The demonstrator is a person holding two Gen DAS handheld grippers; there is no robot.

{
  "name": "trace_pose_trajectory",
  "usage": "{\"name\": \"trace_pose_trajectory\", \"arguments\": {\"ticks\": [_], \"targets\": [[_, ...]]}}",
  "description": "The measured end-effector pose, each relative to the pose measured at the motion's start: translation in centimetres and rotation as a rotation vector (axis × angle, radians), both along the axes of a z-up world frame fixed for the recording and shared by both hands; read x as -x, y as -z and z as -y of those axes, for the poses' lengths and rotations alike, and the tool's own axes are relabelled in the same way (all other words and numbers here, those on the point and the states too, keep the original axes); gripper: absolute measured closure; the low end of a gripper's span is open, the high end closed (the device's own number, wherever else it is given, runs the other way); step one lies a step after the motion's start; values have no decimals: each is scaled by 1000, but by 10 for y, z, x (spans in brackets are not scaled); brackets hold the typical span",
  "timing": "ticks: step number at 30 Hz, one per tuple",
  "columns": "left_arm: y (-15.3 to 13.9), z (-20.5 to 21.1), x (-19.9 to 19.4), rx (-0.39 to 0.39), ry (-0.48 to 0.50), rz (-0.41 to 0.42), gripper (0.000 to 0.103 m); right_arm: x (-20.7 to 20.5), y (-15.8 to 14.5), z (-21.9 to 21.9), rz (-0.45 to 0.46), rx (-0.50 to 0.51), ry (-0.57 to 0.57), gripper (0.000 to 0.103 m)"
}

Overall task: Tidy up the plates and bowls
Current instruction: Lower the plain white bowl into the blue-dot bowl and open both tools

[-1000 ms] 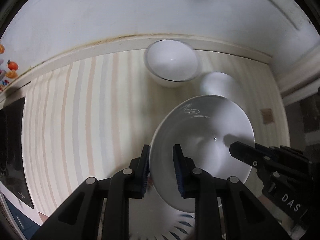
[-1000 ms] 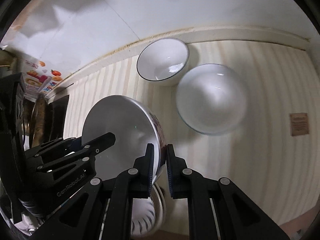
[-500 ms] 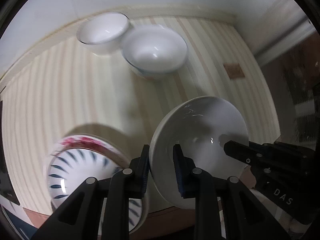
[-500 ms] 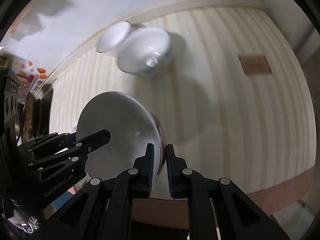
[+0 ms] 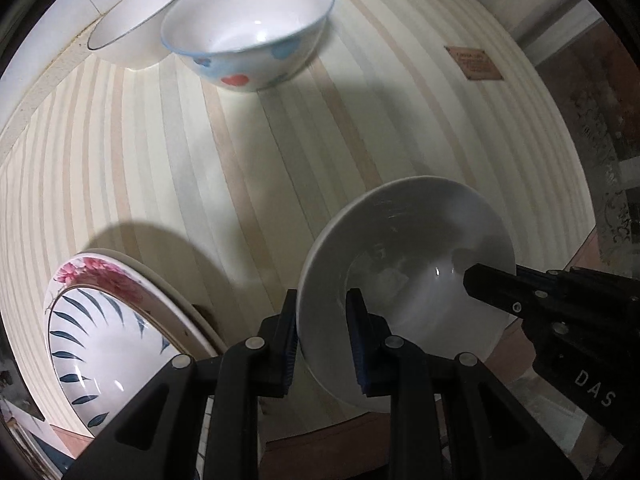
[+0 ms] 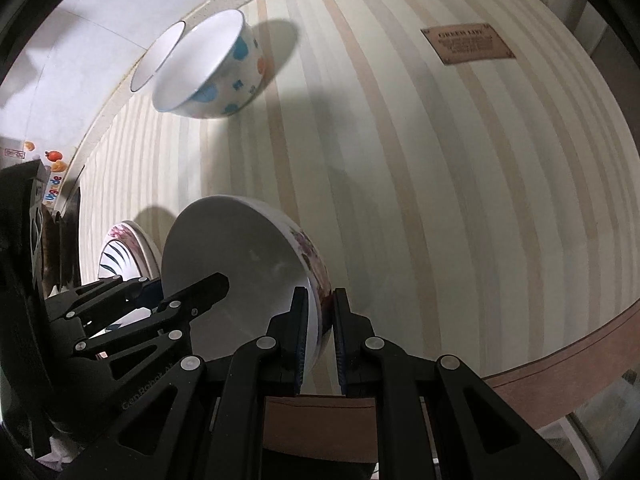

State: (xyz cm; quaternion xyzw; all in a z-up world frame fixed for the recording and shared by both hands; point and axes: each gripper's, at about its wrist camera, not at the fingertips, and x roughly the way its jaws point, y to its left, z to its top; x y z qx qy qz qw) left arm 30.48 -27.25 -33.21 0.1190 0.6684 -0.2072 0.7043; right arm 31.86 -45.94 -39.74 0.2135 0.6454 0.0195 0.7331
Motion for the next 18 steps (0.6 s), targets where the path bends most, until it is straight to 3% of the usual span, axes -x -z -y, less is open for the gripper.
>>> {"name": "trace_pose_trajectory", "arguments": {"ticks": [12, 18], "targets": [[2, 12, -1, -22, -1, -9, 82, 0, 6, -3, -35, -33, -11, 89], [-31, -4, -16, 3, -52, 35, 79, -7, -13, 15, -16, -58, 15, 88]]}}
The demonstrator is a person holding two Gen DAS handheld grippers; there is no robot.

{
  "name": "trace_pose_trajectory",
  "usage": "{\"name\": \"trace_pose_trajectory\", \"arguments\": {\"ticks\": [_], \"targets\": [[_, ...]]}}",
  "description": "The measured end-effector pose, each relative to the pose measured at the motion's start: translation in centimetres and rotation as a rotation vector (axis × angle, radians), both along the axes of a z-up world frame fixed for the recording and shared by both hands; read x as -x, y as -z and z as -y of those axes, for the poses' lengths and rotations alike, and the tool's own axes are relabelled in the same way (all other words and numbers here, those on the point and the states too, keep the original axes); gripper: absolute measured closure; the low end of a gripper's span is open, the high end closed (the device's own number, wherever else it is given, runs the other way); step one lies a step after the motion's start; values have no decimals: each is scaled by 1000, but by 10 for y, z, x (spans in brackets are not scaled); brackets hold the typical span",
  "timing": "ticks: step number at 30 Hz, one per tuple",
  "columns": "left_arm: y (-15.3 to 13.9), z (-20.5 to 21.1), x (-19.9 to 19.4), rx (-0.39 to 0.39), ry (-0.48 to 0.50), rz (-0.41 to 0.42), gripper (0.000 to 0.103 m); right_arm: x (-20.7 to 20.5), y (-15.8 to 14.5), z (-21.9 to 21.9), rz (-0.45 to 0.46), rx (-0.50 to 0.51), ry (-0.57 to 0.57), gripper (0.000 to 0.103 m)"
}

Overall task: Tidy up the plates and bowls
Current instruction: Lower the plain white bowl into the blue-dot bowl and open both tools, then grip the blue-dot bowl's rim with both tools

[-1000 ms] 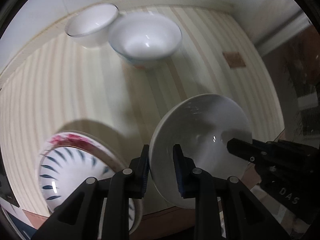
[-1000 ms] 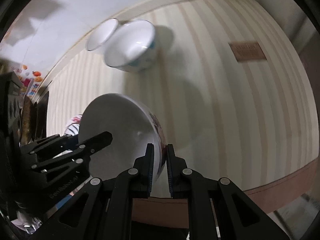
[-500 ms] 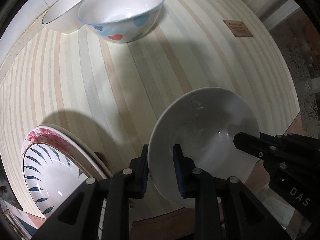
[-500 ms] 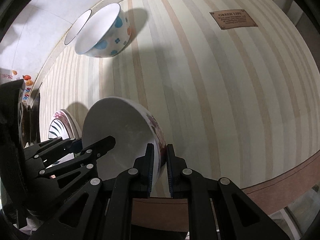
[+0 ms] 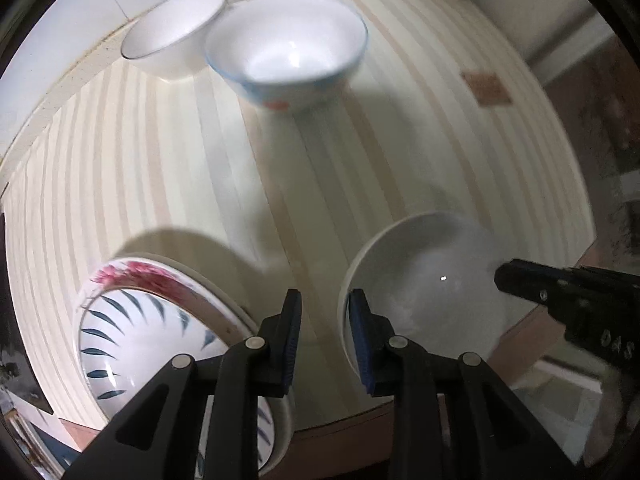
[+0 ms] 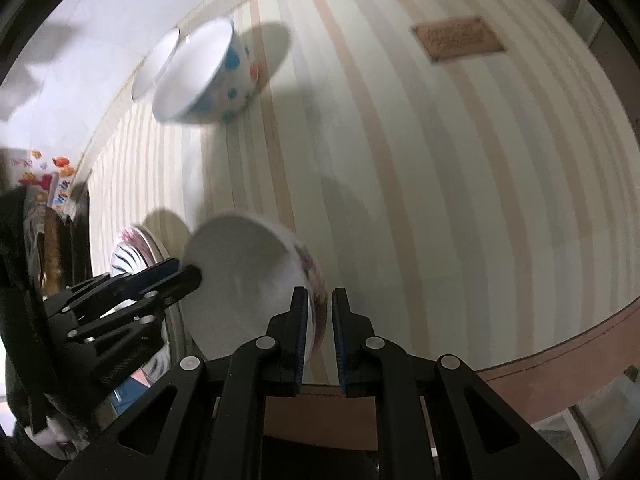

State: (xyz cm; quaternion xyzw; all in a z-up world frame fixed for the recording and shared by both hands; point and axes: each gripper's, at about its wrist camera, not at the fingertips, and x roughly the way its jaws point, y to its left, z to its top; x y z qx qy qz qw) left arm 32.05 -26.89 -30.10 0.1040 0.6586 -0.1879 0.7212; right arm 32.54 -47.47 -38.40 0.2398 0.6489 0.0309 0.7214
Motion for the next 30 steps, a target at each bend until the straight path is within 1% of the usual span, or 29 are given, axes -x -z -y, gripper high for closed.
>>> {"name": "trace_pose_trajectory", "arguments": {"ticks": [2, 5, 7, 9, 11, 14, 17, 21, 25, 27, 28, 29, 30], "targets": [[-18, -4, -7, 15, -25, 38, 80, -7, -9, 7, 13, 9, 10, 88], [-40, -6, -22, 58, -44, 60, 79, -26, -24, 15, 48, 7, 16, 87], [-48, -8, -33, 56, -52, 87, 79, -44, -33, 18, 68, 3, 14, 82], [-52, -11, -53, 54, -74, 100, 78, -63, -38, 17, 88, 8, 10, 75], [-52, -15, -73, 50, -103, 111, 78, -86, -43, 14, 112, 8, 3, 72], [-43, -28, -97, 34, -137, 126, 78, -122, -45, 11, 126, 4, -15, 71], [-32, -29, -129, 25, -174, 116, 78, -153, -36, 2, 126, -3, -26, 71], [-6, -29, -160, 16, -204, 58, 78, -188, -15, -10, 100, -3, -30, 71], [17, -24, -174, 42, -233, -20, 78, -207, 8, -14, 60, -34, -12, 71], [24, -18, -178, 57, -230, -35, 79, -212, 16, -10, 50, -57, -1, 72], [26, -15, -178, 56, -223, -29, 79, -215, 20, -8, 50, -66, 2, 73], [28, -12, -178, 57, -213, -25, 79, -216, 22, -8, 51, -66, 2, 80], [30, -7, -179, 54, -207, -26, 84, -217, 23, -9, 50, -63, -1, 88]]}}
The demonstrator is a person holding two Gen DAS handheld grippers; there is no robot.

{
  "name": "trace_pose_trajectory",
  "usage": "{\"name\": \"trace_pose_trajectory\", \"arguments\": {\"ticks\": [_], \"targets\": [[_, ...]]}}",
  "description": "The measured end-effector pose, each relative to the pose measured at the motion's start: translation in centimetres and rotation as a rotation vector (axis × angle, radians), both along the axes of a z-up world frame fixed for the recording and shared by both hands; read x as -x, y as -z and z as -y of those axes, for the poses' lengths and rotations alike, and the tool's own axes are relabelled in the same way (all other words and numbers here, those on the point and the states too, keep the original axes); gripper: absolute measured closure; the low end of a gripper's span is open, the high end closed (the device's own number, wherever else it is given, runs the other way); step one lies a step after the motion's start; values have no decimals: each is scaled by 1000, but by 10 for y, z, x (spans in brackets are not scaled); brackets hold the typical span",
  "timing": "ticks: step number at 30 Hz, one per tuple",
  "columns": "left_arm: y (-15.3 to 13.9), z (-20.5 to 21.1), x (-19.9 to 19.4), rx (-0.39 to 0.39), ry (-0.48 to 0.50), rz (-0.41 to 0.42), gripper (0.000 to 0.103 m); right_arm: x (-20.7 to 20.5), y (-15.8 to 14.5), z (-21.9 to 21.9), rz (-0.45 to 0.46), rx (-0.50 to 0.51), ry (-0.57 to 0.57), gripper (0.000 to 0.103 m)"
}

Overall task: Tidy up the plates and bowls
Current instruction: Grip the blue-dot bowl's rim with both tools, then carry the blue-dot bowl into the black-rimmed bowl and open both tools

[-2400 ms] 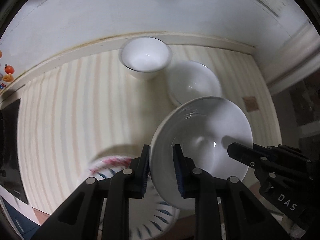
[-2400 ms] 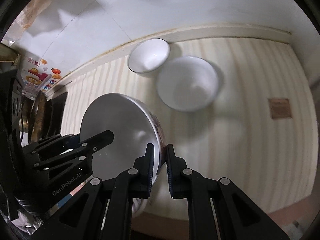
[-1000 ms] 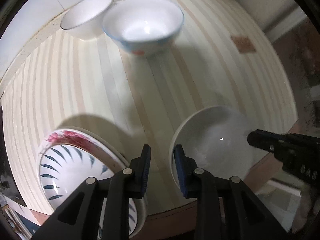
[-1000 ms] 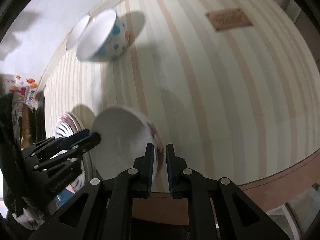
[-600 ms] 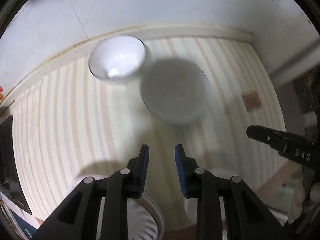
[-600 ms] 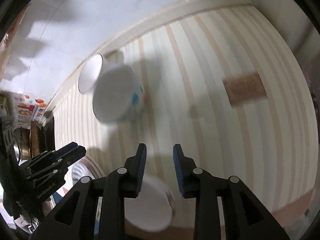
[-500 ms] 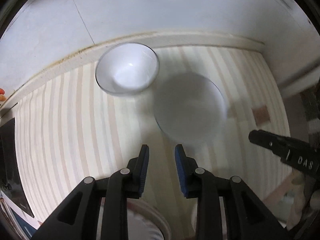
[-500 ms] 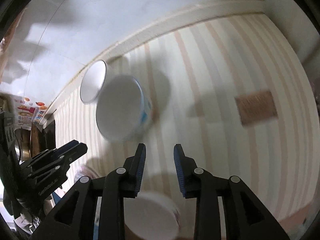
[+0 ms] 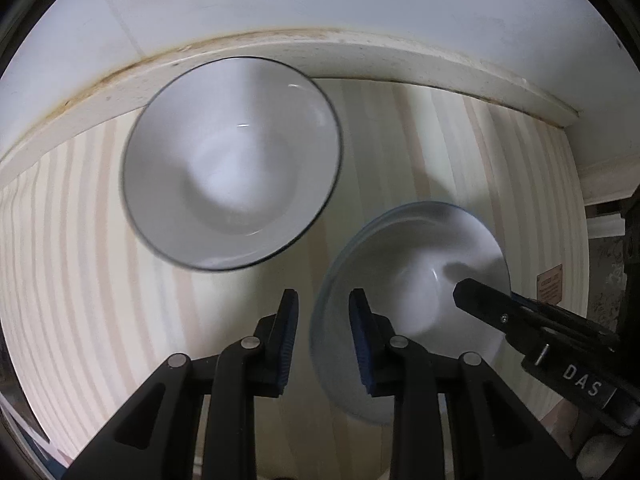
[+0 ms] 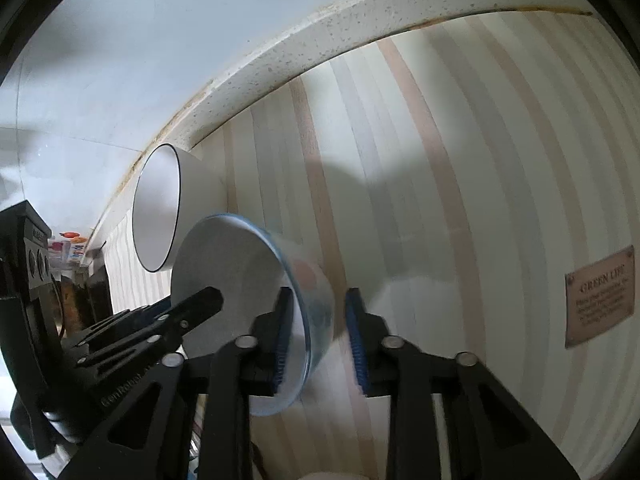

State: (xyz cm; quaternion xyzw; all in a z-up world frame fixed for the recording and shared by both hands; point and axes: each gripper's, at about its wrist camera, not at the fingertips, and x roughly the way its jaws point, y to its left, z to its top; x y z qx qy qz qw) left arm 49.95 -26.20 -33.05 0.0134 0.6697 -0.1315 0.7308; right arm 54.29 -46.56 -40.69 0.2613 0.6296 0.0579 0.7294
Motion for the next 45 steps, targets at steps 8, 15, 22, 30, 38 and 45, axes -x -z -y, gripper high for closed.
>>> {"name": "trace_pose_trajectory", "arguments": {"ticks": [8, 15, 22, 30, 38, 45], "targets": [[-5, 12, 1, -5, 8, 21, 87, -1, -4, -5, 7, 66, -25, 90], [-43, 12, 21, -18, 55, 86, 87, 11, -24, -10, 31, 80, -30, 90], [-89, 5, 52, 20, 92, 129, 87, 48, -75, -7, 90, 88, -30, 90], [-110, 11, 102, 37, 164, 138, 87, 119, -116, -10, 115, 104, -34, 90], [-82, 12, 157, 18, 228, 60, 87, 197, -98, -16, 38, 96, -36, 90], [-54, 25, 178, -37, 280, 20, 87, 232, -61, -18, -36, 87, -17, 90]]}}
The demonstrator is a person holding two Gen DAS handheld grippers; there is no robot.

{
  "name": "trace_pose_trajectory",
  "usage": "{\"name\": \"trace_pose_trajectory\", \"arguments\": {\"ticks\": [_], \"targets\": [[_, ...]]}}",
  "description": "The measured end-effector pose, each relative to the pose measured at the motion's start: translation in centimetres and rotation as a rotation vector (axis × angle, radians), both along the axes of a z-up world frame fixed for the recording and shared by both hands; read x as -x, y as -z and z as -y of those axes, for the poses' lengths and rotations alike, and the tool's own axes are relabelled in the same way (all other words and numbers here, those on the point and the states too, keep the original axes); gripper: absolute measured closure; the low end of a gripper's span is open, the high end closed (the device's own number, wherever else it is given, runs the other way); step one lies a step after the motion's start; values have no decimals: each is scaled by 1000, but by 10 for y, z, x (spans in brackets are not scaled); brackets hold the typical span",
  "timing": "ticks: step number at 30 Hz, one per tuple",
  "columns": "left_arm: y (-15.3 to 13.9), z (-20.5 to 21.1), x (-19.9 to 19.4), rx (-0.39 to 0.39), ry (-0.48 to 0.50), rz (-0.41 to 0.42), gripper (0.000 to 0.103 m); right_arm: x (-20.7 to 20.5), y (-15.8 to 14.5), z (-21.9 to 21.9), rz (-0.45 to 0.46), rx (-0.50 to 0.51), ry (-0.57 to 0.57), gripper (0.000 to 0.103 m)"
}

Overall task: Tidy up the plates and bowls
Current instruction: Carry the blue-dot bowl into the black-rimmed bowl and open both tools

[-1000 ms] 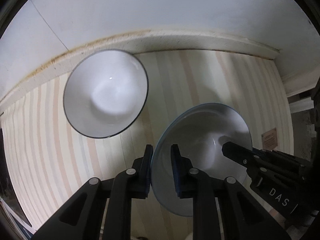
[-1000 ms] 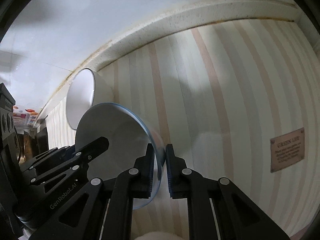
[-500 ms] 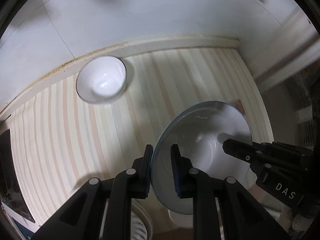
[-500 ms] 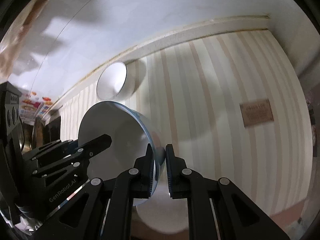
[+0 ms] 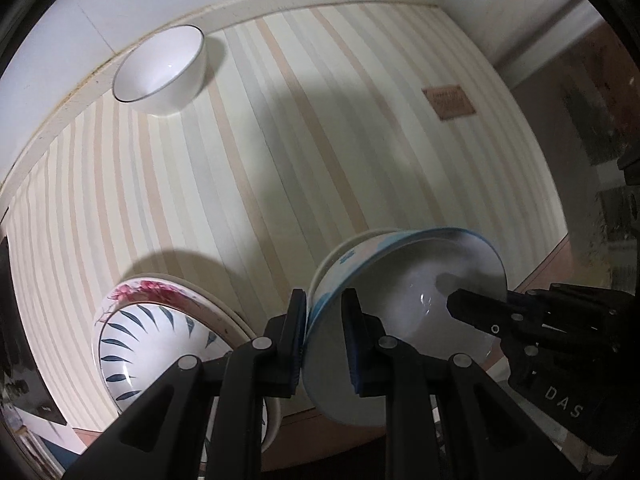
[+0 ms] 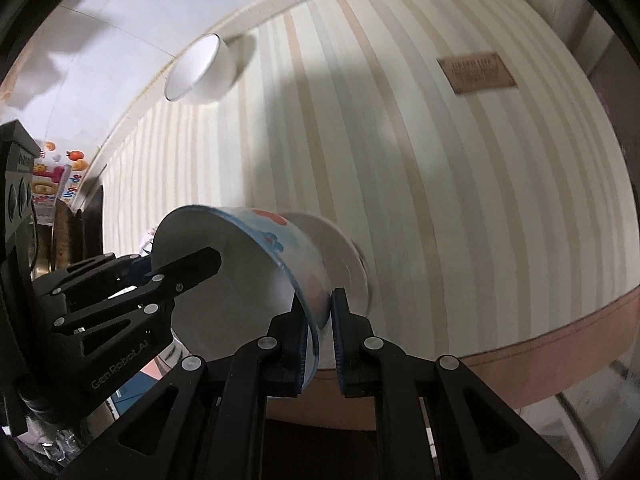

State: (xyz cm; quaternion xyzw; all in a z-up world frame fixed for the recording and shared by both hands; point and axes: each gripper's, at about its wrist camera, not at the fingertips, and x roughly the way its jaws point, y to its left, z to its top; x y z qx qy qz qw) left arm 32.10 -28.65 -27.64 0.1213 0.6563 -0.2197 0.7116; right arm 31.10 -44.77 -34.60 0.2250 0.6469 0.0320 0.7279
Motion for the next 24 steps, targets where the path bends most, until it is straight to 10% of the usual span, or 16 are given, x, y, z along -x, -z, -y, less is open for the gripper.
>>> {"name": "trace_pose_trajectory", "arguments": {"ticks": [24], "targets": [[26, 11, 5, -88, 20, 22, 87, -6, 24, 0, -47, 32, -4, 90]]}}
